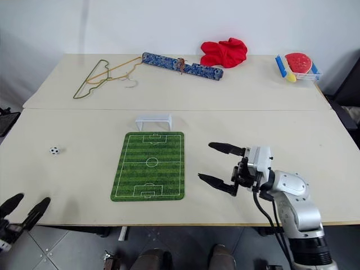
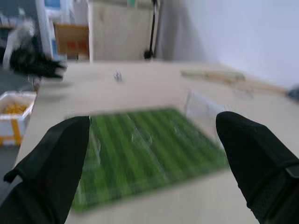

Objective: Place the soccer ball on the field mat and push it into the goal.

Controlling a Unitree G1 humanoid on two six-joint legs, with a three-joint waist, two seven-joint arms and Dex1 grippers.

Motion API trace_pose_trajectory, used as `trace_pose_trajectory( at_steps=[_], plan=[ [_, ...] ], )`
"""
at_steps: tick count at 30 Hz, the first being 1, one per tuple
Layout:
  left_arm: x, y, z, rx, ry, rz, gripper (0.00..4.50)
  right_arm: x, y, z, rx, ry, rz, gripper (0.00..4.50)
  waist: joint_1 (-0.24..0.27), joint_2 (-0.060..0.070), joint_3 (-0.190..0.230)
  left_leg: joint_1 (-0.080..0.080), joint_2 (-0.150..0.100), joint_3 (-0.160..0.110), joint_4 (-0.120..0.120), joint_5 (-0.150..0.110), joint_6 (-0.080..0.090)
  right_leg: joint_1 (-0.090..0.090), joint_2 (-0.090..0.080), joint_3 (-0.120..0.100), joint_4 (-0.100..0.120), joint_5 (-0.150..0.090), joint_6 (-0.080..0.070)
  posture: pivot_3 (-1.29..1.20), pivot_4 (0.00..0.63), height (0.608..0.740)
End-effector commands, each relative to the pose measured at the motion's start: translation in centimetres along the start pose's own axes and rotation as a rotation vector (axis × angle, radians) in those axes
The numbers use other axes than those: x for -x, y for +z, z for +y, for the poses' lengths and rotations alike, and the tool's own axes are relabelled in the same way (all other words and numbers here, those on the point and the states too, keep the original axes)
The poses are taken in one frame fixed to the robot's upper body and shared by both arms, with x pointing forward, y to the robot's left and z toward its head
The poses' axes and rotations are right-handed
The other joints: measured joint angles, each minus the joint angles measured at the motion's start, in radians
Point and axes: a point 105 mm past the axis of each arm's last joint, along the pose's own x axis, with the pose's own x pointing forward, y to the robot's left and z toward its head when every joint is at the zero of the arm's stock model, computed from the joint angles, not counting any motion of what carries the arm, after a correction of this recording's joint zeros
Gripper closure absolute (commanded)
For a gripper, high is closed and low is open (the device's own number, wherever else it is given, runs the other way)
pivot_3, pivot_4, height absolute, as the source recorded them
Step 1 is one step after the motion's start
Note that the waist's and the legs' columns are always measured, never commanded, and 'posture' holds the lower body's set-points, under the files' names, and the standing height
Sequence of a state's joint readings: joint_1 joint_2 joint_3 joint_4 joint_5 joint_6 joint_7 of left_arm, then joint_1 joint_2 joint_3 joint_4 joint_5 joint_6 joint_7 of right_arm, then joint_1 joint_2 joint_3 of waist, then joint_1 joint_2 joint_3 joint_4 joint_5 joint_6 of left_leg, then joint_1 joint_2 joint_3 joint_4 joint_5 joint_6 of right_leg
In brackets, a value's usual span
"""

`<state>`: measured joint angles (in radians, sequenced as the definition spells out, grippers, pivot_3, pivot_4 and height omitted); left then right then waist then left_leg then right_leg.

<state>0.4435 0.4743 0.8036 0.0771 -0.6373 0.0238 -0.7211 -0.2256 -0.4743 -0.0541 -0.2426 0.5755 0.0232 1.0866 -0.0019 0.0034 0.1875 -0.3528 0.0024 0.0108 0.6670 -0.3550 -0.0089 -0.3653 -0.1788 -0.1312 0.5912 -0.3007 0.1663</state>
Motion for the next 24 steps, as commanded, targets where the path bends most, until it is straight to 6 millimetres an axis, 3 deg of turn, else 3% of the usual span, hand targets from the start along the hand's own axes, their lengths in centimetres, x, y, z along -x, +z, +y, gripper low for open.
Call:
trace_pose_trajectory(
  at_steps=[1,4,7,12,15,18,24],
  plan=[
    [2.3,0.6,1.5,0.051,0.15,-0.089,0.09,-0.5,1.0,0.1,0.041,0.003,-0.043,0.0,0.006,-0.001,-0.001,0.0,0.0,0.0,0.0,0.0,0.0,0.0,0.0,0.0,0.0,0.0,0.0,0.0,0.15,0.74],
    [1.5,0.9,0.9,0.076,0.141,-0.106,0.09,-0.3,0.6,0.2,0.051,0.014,-0.023,0.0,0.022,-0.003,-0.002,0.0,0.0,-0.001,0.001,-0.001,0.0,0.001,0.0,-0.001,0.0,0.0,0.0,0.0,0.15,0.74],
    [0.1,2.7,0.7,0.091,0.142,-0.176,0.09,0.2,0.2,0.2,0.067,0.028,-0.001,0.0,0.028,-0.004,-0.002,0.0,0.0,-0.001,0.002,-0.001,0.0,0.001,0.0,-0.001,0.0,0.0,0.0,0.0,0.15,0.74],
    [-5.4,5.8,0.7,0.054,0.136,-0.215,0.09,1.0,-0.6,0.3,0.087,0.037,0.028,0.0,0.026,-0.006,-0.004,0.0,0.0,-0.002,0.004,-0.001,0.001,0.003,0.0,-0.001,0.001,0.0,0.0,0.0,0.15,0.74],
    [-7.9,6.0,1.4,0.058,0.16,-0.187,0.09,1.0,-0.9,0.3,0.084,0.038,0.03,0.0,0.019,-0.006,-0.004,0.001,-0.001,-0.001,0.004,-0.001,0.001,0.003,0.0,-0.001,0.002,0.0,0.0,0.0,0.15,0.74],
    [-11.9,6.6,1.8,0.022,0.163,-0.157,0.09,1.0,-1.2,0.4,0.091,0.035,0.033,0.0,0.013,-0.006,-0.004,0.001,-0.001,0.0,0.004,-0.001,0.001,0.002,0.001,0.0,0.002,0.0,0.0,0.0,0.15,0.74],
    [-15.5,6.6,1.0,-0.024,0.11,-0.107,0.09,1.2,-1.5,0.6,0.089,0.009,0.046,0.0,-0.002,-0.007,-0.004,0.0,-0.001,0.0,0.003,-0.001,0.0,0.0,0.001,-0.001,0.002,0.0,0.0,0.0,0.15,0.74]
  ],
)
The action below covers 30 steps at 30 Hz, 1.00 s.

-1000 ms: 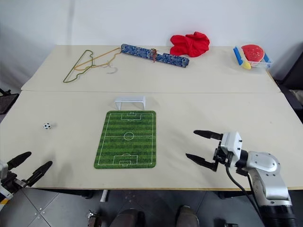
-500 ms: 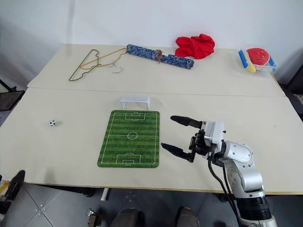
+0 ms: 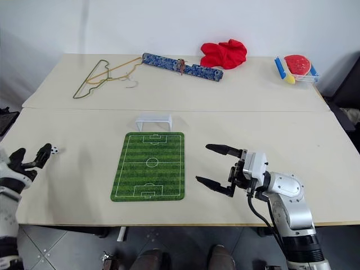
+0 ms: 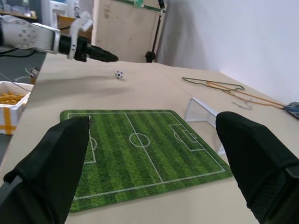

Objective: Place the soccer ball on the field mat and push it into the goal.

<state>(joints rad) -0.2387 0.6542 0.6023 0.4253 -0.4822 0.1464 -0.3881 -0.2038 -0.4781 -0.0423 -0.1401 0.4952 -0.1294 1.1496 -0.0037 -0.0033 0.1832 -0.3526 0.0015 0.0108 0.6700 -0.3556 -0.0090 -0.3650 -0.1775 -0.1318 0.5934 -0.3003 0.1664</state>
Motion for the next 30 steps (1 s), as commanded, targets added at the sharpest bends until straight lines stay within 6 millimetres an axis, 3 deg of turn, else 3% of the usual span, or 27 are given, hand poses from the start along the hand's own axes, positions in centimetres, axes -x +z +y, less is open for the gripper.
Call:
trace_pose_trajectory(
  at_steps=[1,8,9,12,20,26,30],
  plan=[
    [-0.7,0.3,0.0,-0.07,-0.03,0.018,0.09,0.1,0.4,0.4,0.017,-0.014,-0.01,0.0,-0.001,0.0,0.0,0.0,0.0,0.0,0.0,0.0,0.0,0.0,0.0,0.0,0.0,0.0,0.0,0.0,0.15,0.74],
    [-1.3,-1.0,-0.2,-0.072,-0.066,0.074,0.09,0.3,0.4,1.1,0.004,-0.045,-0.002,0.0,0.0,0.0,0.0,0.0,0.0,0.002,-0.001,0.0,0.0,-0.002,0.0,0.0,0.0,0.0,0.0,0.0,0.15,0.74],
    [-1.3,-1.1,-0.3,-0.063,-0.071,0.072,0.26,0.3,0.4,1.2,0.003,-0.047,-0.002,0.0,0.0,0.0,0.0,0.0,0.0,0.002,-0.001,0.0,0.0,-0.002,0.0,0.0,0.001,0.0,0.0,0.0,0.15,0.74],
    [-1.5,-1.1,-0.3,-0.066,-0.07,0.067,0.94,0.2,0.4,1.2,-0.001,-0.052,-0.001,0.0,0.001,0.0,0.0,0.0,0.0,0.002,0.0,0.0,0.0,-0.002,-0.001,0.0,0.001,0.0,0.0,0.0,0.15,0.74],
    [-1.7,-1.4,-0.4,-0.068,-0.079,0.059,3.53,-0.1,0.3,1.3,-0.009,-0.056,-0.002,0.0,0.001,0.0,0.0,0.0,0.0,0.002,0.0,0.0,0.0,-0.002,-0.001,0.0,0.002,0.0,0.0,0.0,0.15,0.74],
    [-0.7,0.1,-0.5,-0.052,-0.144,-0.068,3.63,-0.2,0.3,1.2,-0.012,-0.06,0.0,0.0,0.0,0.0,0.0,0.0,0.0,0.002,0.001,0.0,0.0,-0.002,-0.001,0.0,0.002,0.0,0.0,0.0,0.15,0.74],
    [1.5,2.5,-3.6,-0.11,-0.417,-0.194,3.63,0.5,0.6,0.8,0.004,-0.069,0.021,0.0,-0.002,0.0,0.0,0.0,0.0,0.003,0.0,0.0,0.0,-0.002,-0.001,0.001,0.002,0.0,0.0,0.0,0.15,0.74]
  ],
)
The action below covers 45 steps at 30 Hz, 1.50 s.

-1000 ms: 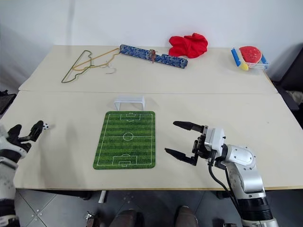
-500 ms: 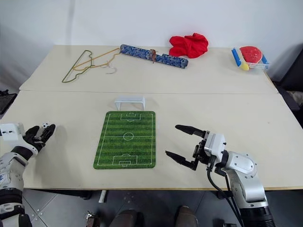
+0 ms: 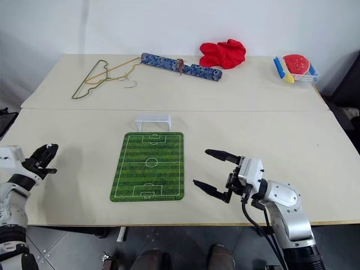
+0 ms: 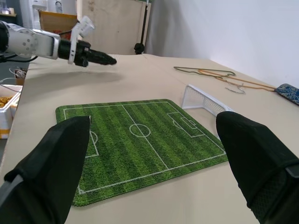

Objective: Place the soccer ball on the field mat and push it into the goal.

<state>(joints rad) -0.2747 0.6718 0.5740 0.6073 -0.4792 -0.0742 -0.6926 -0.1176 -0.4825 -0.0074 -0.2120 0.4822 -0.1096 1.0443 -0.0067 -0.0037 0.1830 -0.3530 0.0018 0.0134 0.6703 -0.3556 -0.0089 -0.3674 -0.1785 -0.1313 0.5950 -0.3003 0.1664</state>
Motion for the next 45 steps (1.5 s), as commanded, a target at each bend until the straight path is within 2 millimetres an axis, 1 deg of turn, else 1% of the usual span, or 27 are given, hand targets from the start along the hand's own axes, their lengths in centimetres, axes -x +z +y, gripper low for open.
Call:
trace_pose_trajectory(
  at_steps=[1,3,5,6,9,10,12,13,15,16,18,20,24,26,32,36,45],
  plan=[
    [1.0,3.5,-3.1,-0.069,-0.245,-0.127,3.63,0.8,1.4,-0.6,0.057,-0.009,-0.001,0.0,0.002,0.0,0.0,0.0,0.0,0.0,0.0,0.0,0.0,0.0,0.0,0.0,0.0,0.0,0.0,0.0,0.15,0.74],
    [1.6,4.1,-6.0,-0.092,-0.457,-0.064,3.63,2.3,1.9,-1.1,0.068,-0.015,0.038,0.0,0.006,0.0,0.0,-0.001,0.0,0.0,0.001,0.0,0.0,0.0,0.0,0.0,0.0,0.0,0.0,0.0,0.15,0.74],
    [2.0,4.6,-8.5,-0.083,-0.624,-0.016,3.63,3.9,2.2,-1.2,0.078,-0.011,0.085,0.0,0.014,0.0,0.0,-0.002,0.0,-0.001,0.002,0.0,0.001,0.0,-0.001,-0.001,0.0,0.0,0.0,0.0,0.15,0.74],
    [2.1,4.6,-10.2,-0.09,-0.731,0.016,3.63,5.0,2.2,-1.2,0.085,-0.005,0.121,0.0,0.021,0.0,0.0,-0.002,0.0,-0.001,0.003,-0.001,0.001,0.001,-0.001,-0.001,0.0,0.0,0.0,0.0,0.15,0.74],
    [2.8,3.9,-14.5,-0.122,-0.993,0.103,3.63,8.1,1.9,-0.2,0.126,0.066,0.237,0.0,0.034,0.002,0.001,-0.001,-0.001,-0.001,0.006,-0.002,0.003,0.003,-0.001,-0.001,-0.001,0.0,0.001,0.0,0.15,0.74],
    [3.1,3.6,-15.6,-0.137,-1.067,0.129,3.63,9.0,1.7,-0.2,0.118,0.054,0.262,0.0,0.033,0.002,0.001,-0.001,-0.001,-0.001,0.006,-0.003,0.003,0.004,-0.001,-0.001,-0.001,0.001,0.001,0.0,0.15,0.74],
    [3.6,2.9,-17.2,-0.164,-1.177,0.175,3.63,10.2,1.8,-0.3,0.108,0.027,0.287,0.0,0.028,0.003,0.001,0.001,-0.001,0.0,0.007,-0.004,0.003,0.006,-0.001,0.0,-0.002,0.001,0.001,0.0,0.15,0.74],
    [3.7,2.5,-17.7,-0.175,-1.215,0.193,3.63,10.4,1.8,-0.3,0.108,0.021,0.294,0.0,0.023,0.003,0.001,0.001,0.0,0.0,0.007,-0.004,0.003,0.006,-0.001,0.0,-0.002,0.001,0.001,0.0,0.15,0.74],
    [3.8,0.4,-19.1,-0.241,-1.303,0.232,3.63,10.9,1.6,0.2,0.111,0.031,0.315,0.0,0.019,0.003,0.001,0.001,0.0,0.001,0.007,-0.004,0.003,0.006,0.0,0.0,-0.002,0.001,0.001,0.0,0.15,0.74],
    [3.5,-0.7,-19.5,-0.277,-1.307,0.239,3.63,10.9,1.6,0.4,0.108,0.027,0.314,0.0,0.019,0.004,0.001,0.002,0.0,0.001,0.007,-0.004,0.003,0.006,0.0,0.0,-0.001,0.001,0.001,0.0,0.15,0.74],
    [3.1,-2.1,-20.4,-0.276,-1.317,0.233,3.63,10.6,1.5,0.6,0.104,0.021,0.302,0.0,0.019,0.005,0.001,0.002,0.0,0.001,0.008,-0.004,0.003,0.006,0.0,0.0,-0.001,0.001,0.001,0.0,0.15,0.74],
    [2.3,-2.8,-21.6,-0.271,-1.309,0.208,3.63,9.8,1.6,0.9,0.102,0.024,0.274,0.0,0.02,0.005,0.001,0.001,0.0,0.001,0.009,-0.004,0.003,0.006,0.0,0.0,-0.001,0.001,0.002,0.0,0.15,0.74],
    [1.5,-3.7,-22.7,-0.298,-1.306,0.201,3.63,8.5,1.6,1.6,0.09,0.042,0.231,0.0,0.029,0.005,0.001,0.0,0.0,0.0,0.01,-0.004,0.003,0.006,0.0,0.0,-0.001,0.001,0.002,0.0,0.15,0.74],
    [1.0,-4.2,-22.8,-0.31,-1.285,0.216,3.63,7.9,1.4,1.9,0.081,0.048,0.216,0.0,0.031,0.005,0.001,0.0,0.0,0.0,0.011,-0.004,0.003,0.006,0.0,0.0,-0.001,0.001,0.002,0.0,0.15,0.74],
    [0.3,-4.5,-22.9,-0.333,-1.261,0.206,3.63,7.6,1.2,2.2,0.068,0.044,0.209,0.0,0.032,0.005,0.001,0.001,0.0,-0.001,0.011,-0.004,0.003,0.007,0.0,0.0,-0.001,0.001,0.002,0.0,0.15,0.74],
    [0.9,-4.4,-23.1,-0.327,-1.309,0.207,3.63,7.6,1.0,2.4,0.058,0.037,0.209,0.0,0.032,0.005,0.001,0.001,0.0,-0.001,0.011,-0.004,0.003,0.007,0.0,-0.001,-0.001,0.001,0.002,0.0,0.15,0.74],
    [1.4,-4.4,-23.2,-0.319,-1.334,0.208,3.63,7.6,0.8,2.5,0.051,0.023,0.209,0.0,0.032,0.005,0.001,0.001,0.0,-0.001,0.011,-0.004,0.003,0.007,0.0,-0.001,-0.001,0.001,0.002,0.0,0.15,0.74]
  ],
)
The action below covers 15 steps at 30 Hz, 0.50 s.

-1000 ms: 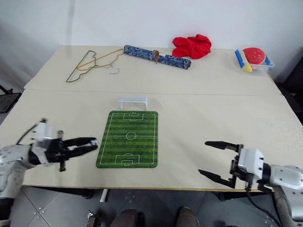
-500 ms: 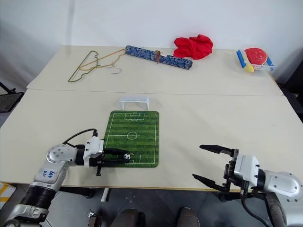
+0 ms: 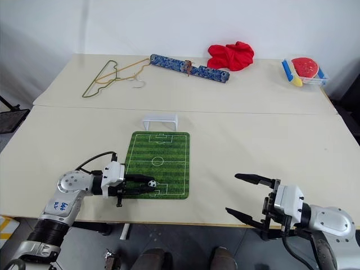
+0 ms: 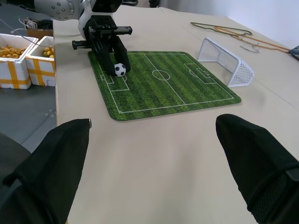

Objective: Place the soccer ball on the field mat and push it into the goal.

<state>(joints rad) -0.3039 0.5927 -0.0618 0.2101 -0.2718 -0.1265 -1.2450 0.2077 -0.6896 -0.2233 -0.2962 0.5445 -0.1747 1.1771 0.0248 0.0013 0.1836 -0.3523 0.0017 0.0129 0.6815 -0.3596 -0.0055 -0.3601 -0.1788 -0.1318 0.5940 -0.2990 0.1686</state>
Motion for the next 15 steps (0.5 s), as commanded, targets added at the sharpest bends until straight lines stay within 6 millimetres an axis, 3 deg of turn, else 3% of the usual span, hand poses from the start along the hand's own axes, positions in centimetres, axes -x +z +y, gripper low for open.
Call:
trace_pose_trajectory(
  at_steps=[1,11,15],
  plan=[
    [-0.02,-0.35,-0.96,0.01,-0.046,0.013,3.63,-0.25,0.6,0.21,0.03,0.0,-0.021,0.0,0.0,0.0,0.0,0.0,0.0,0.0,0.0,0.0,0.0,0.0,0.0,0.0,0.0,0.0,0.0,0.0,0.15,0.74],
    [-0.04,-0.25,-1.26,0.015,-0.052,0.001,3.63,-0.31,0.25,0.28,0.025,-0.003,-0.016,0.0,0.0,0.0,0.0,0.0,0.0,0.0,0.0,0.0,0.0,0.0,0.0,0.0,0.0,0.0,0.0,0.0,0.15,0.74],
    [-0.17,0.1,-1.32,-0.004,-0.062,-0.012,2.34,-0.44,0.18,0.32,0.022,-0.003,-0.019,0.0,0.0,0.0,0.0,0.0,0.0,0.0,0.0,0.0,0.0,0.0,0.0,0.0,0.0,0.0,0.0,0.0,0.15,0.74]
  ],
)
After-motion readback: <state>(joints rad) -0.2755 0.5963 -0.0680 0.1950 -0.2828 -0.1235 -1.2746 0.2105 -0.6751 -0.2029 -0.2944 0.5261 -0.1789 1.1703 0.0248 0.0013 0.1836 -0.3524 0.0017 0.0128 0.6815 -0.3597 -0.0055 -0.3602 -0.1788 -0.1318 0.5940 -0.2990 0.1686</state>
